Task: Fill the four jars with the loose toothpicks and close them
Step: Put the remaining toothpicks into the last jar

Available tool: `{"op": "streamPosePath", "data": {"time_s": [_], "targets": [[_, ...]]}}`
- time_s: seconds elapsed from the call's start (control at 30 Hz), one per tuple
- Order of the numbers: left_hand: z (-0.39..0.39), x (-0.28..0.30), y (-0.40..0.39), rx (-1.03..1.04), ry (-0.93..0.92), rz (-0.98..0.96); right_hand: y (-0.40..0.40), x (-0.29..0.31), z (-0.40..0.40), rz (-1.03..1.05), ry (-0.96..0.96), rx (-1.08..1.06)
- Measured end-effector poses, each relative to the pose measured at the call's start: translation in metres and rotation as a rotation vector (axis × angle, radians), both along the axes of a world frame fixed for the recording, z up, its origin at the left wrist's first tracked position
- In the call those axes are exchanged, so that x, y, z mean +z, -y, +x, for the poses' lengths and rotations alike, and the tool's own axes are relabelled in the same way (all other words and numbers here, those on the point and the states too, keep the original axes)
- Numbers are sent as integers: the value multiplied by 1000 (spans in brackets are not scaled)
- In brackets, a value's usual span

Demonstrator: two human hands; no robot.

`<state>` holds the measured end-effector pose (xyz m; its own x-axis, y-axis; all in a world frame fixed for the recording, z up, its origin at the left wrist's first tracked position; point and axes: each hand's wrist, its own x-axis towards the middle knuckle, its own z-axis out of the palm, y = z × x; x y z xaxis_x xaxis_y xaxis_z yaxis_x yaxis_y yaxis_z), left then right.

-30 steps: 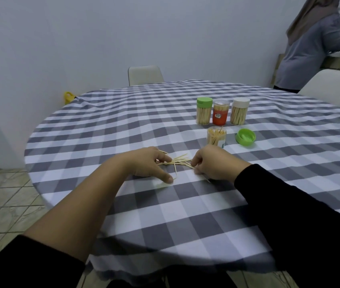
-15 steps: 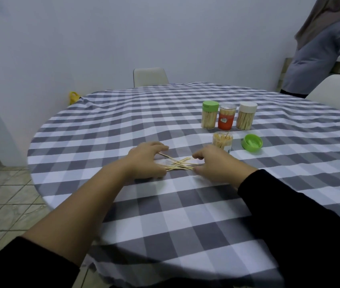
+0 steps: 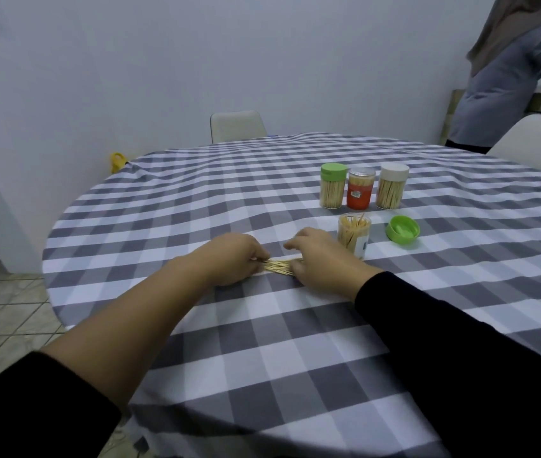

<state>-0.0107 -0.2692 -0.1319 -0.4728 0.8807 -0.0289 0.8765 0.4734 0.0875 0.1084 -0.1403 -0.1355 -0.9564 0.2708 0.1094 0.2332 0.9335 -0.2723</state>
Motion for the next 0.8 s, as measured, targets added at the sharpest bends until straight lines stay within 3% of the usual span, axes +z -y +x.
{"op": "streamPosePath", "data": {"time_s": [0.27,0.53,0.8], "targets": [[4,-4,-9,-59,-192,-97,3,-11,-16,201,148,90],[29,-12,-15,-69,-568,-193,4,-9,-4,370,40,47],[39,-9,-22,74,-453,-202,-1,-12,10,420,5,0]]}}
